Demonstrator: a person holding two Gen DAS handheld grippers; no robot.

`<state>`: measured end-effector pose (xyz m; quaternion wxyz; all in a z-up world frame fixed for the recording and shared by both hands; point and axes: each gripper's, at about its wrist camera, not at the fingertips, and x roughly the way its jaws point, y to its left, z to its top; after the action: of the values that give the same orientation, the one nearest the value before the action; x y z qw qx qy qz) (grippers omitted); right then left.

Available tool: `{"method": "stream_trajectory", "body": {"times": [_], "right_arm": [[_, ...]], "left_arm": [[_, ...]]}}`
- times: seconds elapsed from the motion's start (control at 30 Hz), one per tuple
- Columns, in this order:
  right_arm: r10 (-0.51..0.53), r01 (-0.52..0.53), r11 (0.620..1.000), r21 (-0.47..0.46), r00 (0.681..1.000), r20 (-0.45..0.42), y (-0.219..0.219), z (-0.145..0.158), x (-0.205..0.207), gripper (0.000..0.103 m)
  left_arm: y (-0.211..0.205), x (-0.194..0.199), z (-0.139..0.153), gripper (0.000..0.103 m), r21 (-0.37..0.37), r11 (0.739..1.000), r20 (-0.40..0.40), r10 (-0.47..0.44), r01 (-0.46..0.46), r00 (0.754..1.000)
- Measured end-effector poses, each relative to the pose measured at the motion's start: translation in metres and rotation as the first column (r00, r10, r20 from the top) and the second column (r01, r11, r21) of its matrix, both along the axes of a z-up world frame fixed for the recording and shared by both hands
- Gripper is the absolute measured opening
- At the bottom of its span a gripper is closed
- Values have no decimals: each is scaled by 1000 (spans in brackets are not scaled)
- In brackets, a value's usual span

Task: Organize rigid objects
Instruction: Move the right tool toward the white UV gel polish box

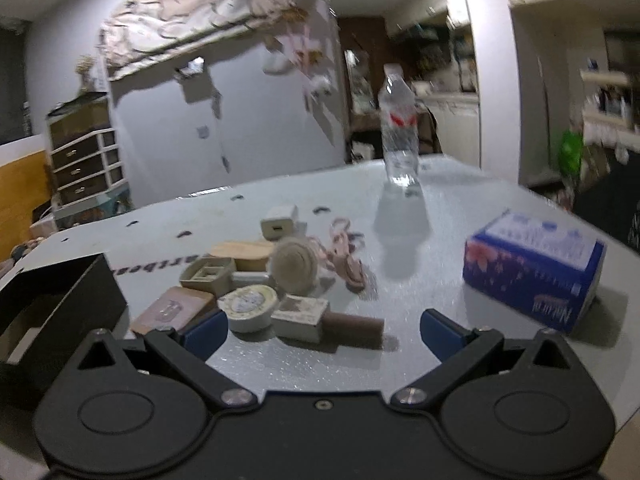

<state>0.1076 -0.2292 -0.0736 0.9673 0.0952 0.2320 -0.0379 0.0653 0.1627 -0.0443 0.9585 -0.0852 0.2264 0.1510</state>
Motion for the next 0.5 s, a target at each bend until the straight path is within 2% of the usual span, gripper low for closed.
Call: {"method": "stream_trajectory", "body": {"times": [0.13, 0.27, 0.4, 0.5], "right_arm": [[-45, 46, 999, 27, 998, -50, 1, -10, 18, 103], [-67, 66, 998, -5, 996, -66, 4, -18, 35, 103], [-68, 69, 998, 9, 995, -76, 5, -23, 48, 103], [-71, 72, 997, 4, 993, -94, 7, -27, 56, 103]], "left_arm": [[2, 8, -2, 48, 0, 1000, -14, -7, 7, 1000], [-2, 16, -3, 33, 11, 999, -26, -33, 34, 999], [-12, 26, -3, 18, 45, 998, -48, -46, 49, 998], [-18, 32, -5, 14, 67, 996, -63, -56, 61, 996]]}}
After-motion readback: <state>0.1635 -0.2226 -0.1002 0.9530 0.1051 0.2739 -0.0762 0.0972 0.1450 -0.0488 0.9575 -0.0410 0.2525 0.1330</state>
